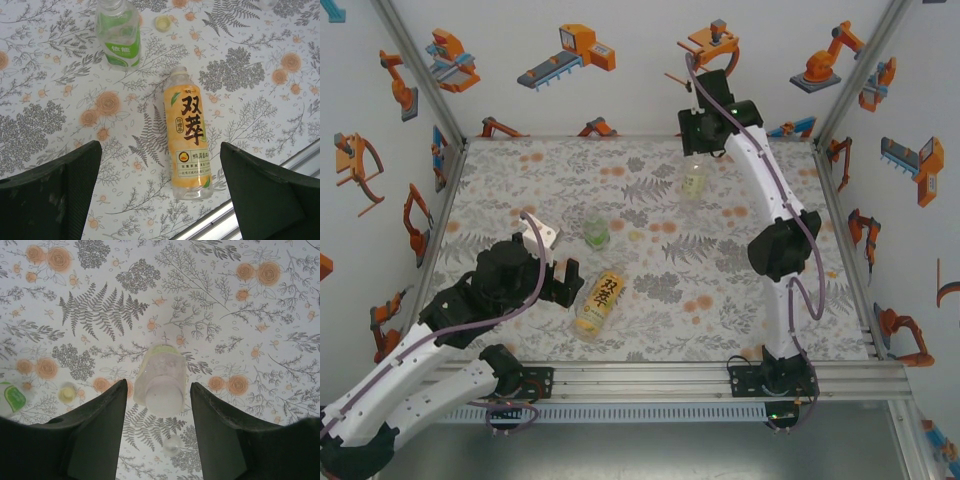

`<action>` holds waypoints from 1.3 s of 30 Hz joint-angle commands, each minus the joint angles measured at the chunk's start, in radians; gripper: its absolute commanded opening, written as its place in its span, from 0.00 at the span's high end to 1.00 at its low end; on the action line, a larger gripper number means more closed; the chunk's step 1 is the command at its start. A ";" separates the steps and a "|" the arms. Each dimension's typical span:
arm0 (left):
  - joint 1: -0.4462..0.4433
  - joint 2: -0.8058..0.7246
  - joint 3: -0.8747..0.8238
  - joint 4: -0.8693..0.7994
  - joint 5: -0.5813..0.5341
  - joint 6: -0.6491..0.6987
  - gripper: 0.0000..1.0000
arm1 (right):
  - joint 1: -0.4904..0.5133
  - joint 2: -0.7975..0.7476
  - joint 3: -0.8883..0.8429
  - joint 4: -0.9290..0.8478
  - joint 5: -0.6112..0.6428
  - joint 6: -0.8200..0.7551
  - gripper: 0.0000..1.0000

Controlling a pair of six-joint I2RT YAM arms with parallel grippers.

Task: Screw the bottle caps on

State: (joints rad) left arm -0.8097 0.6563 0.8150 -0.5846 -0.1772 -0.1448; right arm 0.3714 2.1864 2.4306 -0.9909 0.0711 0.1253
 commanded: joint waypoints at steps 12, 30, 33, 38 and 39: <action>0.006 -0.036 0.041 -0.054 -0.031 0.000 0.06 | 0.115 -0.291 -0.338 0.194 -0.114 -0.043 0.45; 0.007 -0.188 0.015 -0.123 -0.067 -0.045 0.06 | 0.385 -0.449 -0.980 0.963 -0.336 0.034 0.25; 0.007 -0.206 0.010 -0.125 -0.073 -0.051 0.06 | 0.421 -0.416 -1.008 1.055 -0.333 0.021 0.20; 0.008 -0.230 -0.003 -0.123 -0.088 -0.061 0.06 | 0.469 -0.336 -0.993 1.116 -0.288 0.008 0.16; 0.007 -0.232 -0.004 -0.123 -0.090 -0.060 0.06 | 0.476 -0.318 -0.988 1.125 -0.274 0.001 0.16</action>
State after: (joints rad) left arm -0.8089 0.4362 0.8185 -0.6979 -0.2466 -0.1802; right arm 0.8276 1.8137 1.4281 0.0376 -0.2329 0.1432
